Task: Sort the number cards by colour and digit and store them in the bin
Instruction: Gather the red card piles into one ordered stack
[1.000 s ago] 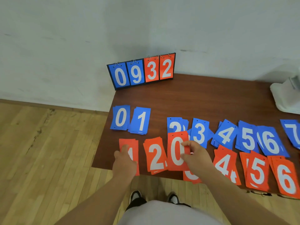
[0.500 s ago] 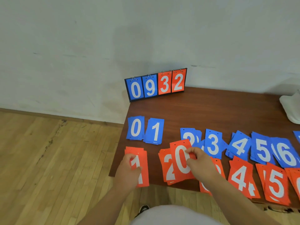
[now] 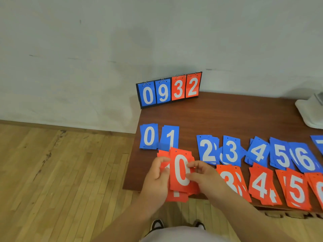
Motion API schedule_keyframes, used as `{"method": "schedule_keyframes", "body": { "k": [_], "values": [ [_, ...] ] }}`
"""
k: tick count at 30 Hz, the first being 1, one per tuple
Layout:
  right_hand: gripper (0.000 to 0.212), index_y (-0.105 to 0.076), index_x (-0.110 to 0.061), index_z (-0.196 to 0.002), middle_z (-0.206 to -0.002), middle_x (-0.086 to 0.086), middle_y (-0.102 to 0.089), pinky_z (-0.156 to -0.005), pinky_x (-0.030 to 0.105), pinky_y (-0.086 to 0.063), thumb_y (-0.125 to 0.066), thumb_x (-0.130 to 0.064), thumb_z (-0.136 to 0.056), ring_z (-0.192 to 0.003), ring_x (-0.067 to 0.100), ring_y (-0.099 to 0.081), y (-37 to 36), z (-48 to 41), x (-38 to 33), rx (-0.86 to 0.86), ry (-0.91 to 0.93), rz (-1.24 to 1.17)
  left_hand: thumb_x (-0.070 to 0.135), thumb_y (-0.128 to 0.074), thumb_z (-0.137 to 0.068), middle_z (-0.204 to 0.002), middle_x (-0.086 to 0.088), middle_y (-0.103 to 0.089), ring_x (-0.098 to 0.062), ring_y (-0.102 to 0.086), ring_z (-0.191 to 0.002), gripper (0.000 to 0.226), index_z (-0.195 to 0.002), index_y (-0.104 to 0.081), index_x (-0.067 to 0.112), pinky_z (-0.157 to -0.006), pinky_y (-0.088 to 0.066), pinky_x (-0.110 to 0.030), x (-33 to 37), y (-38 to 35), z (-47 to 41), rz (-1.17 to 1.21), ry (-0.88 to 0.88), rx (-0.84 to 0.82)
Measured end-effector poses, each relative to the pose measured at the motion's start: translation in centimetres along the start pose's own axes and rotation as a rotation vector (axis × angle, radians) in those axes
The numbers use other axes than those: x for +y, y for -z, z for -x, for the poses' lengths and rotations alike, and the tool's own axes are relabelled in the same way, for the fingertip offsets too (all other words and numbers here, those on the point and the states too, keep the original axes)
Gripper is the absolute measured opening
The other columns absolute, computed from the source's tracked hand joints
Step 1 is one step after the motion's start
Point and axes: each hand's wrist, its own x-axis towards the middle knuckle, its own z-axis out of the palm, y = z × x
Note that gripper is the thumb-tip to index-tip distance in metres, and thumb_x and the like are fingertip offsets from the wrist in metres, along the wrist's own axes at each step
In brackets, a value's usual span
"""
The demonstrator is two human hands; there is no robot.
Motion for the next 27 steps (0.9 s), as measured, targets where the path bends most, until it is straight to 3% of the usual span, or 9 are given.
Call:
{"method": "schedule_keyframes", "body": {
  "k": [4,7,10,12,14,17,21,27],
  "values": [
    [0.022,-0.07,-0.024,-0.105,-0.109,0.003,-0.073,-0.087,0.047,-0.061,-0.072,-0.009,-0.089,-0.1,0.026,-0.071,-0.1,0.5,0.4,-0.056,-0.038,-0.123,0.016,-0.04,-0.108,-0.116,0.009,-0.065,-0.011,-0.068,-0.101,0.024,-0.12,-0.054,0.031,-0.077,-0.059,-0.026,0.1,-0.7,-0.1,0.024,0.074,-0.162],
    [0.022,-0.069,-0.023,-0.104,-0.107,0.0,-0.074,-0.08,0.04,-0.062,-0.071,-0.006,-0.089,-0.099,0.023,-0.071,0.7,0.5,1.1,-0.016,-0.019,-0.174,0.012,-0.039,-0.106,-0.115,0.009,-0.064,-0.014,-0.066,-0.104,0.031,-0.117,-0.054,0.037,-0.082,-0.061,-0.033,0.0,-1.7,-1.3,-0.074,0.061,-0.248],
    [0.025,-0.066,-0.031,-0.1,-0.104,-0.01,-0.07,-0.077,0.032,-0.059,-0.069,-0.009,-0.09,-0.098,0.015,-0.068,3.0,0.0,2.5,0.164,0.096,0.066,0.011,-0.042,-0.103,-0.113,0.009,-0.065,-0.008,-0.065,-0.102,0.032,-0.118,-0.054,0.037,-0.082,-0.057,-0.024,-0.3,-3.1,-2.3,-0.182,0.052,-0.304],
    [0.025,-0.061,-0.034,-0.101,-0.104,-0.017,-0.064,-0.072,0.023,-0.054,-0.064,-0.01,-0.093,-0.097,0.01,-0.063,5.2,-0.4,3.4,0.285,0.118,0.257,0.02,-0.048,-0.102,-0.115,0.011,-0.061,-0.006,-0.061,-0.102,0.028,-0.125,-0.052,0.036,-0.082,-0.053,-0.02,-1.3,-4.4,-3.3,-0.334,0.063,-0.263],
    [0.023,-0.059,-0.034,-0.106,-0.105,-0.016,-0.061,-0.061,0.017,-0.046,-0.059,-0.012,-0.096,-0.09,0.007,-0.06,7.5,-0.7,4.4,0.355,0.088,0.314,0.033,-0.056,-0.098,-0.122,0.008,-0.058,-0.011,-0.059,-0.108,0.035,-0.132,-0.049,0.033,-0.089,-0.056,-0.031,-3.1,-5.6,-4.7,-0.474,0.124,-0.172],
    [0.021,-0.059,-0.031,-0.109,-0.107,-0.013,-0.06,-0.057,0.012,-0.043,-0.059,-0.014,-0.098,-0.085,0.001,-0.058,11.0,-1.1,5.5,0.363,0.067,0.317,0.04,-0.065,-0.091,-0.133,-0.003,-0.046,-0.025,-0.055,-0.118,0.058,-0.142,-0.041,0.027,-0.091,-0.056,-0.039,-5.1,-8.0,-6.7,-0.606,0.247,-0.002],
    [0.025,-0.061,-0.033,-0.102,-0.104,-0.021,-0.06,-0.055,0.009,-0.041,-0.06,-0.009,-0.094,-0.084,0.001,-0.059,15.7,-1.5,5.8,0.327,0.082,0.322,0.051,-0.074,-0.082,-0.145,-0.009,-0.025,-0.036,-0.039,-0.13,0.095,-0.152,-0.013,0.031,-0.096,-0.05,-0.047,-6.0,-12.2,-8.3,-0.788,0.402,0.119],
    [0.024,-0.061,-0.034,-0.098,-0.102,-0.018,-0.062,-0.059,0.014,-0.044,-0.061,-0.011,-0.094,-0.085,0.005,-0.06,21.9,-3.3,6.1,0.281,0.083,0.326,0.038,-0.086,-0.074,-0.153,-0.012,-0.009,-0.039,-0.029,-0.131,0.114,-0.154,-0.005,0.041,-0.098,-0.047,-0.053,-7.0,-16.7,-9.0,-0.894,0.538,0.241]
  ]
}}
